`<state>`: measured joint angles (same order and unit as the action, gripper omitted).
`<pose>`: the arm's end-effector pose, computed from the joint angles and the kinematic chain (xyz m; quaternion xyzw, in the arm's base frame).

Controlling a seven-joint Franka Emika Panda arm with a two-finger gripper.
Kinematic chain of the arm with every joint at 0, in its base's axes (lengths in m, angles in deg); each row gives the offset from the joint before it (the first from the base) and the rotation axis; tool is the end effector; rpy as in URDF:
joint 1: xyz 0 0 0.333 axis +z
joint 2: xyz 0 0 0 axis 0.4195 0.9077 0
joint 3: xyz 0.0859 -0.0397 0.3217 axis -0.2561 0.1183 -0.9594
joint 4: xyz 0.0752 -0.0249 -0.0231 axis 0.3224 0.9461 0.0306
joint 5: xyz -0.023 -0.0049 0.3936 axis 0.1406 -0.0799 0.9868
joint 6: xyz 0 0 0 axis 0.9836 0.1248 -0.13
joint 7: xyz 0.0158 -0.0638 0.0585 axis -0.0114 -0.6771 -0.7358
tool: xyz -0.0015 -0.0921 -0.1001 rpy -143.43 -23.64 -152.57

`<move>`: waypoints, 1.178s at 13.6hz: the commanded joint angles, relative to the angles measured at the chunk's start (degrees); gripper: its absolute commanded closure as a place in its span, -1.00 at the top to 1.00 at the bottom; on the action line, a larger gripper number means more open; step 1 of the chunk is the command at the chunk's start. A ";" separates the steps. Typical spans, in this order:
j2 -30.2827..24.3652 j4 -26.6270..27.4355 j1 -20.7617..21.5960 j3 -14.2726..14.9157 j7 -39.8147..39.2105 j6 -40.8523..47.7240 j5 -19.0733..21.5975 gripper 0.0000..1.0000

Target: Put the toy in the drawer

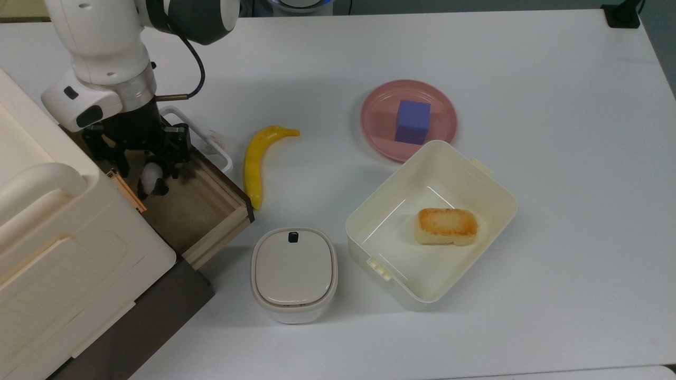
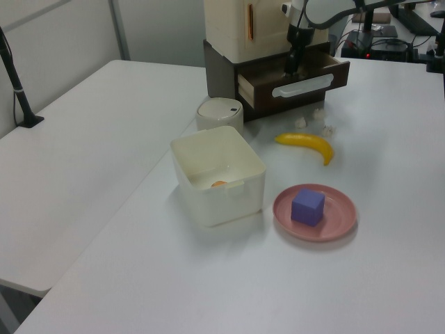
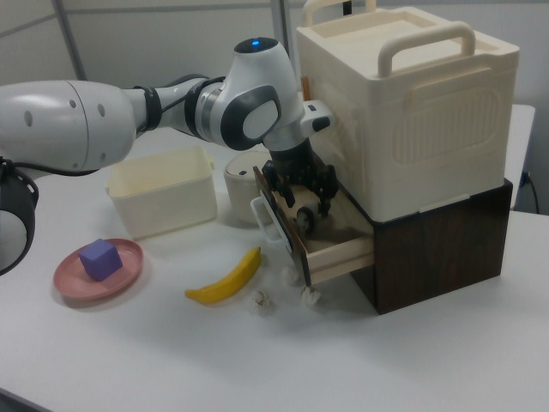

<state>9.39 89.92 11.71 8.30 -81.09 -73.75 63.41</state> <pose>0.7034 -0.1875 0.4419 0.9934 0.0166 0.1036 0.0457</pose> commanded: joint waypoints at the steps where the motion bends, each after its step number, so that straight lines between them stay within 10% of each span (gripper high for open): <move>1: -1.69 0.21 0.52 0.14 2.44 -0.77 -0.54 0.82; 11: -8.28 0.47 10.79 -0.39 13.60 16.52 -0.89 1.00; 16: -18.01 11.60 13.71 -0.30 14.30 20.94 -1.15 1.00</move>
<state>-0.01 91.54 25.21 7.34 -67.78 -53.34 63.09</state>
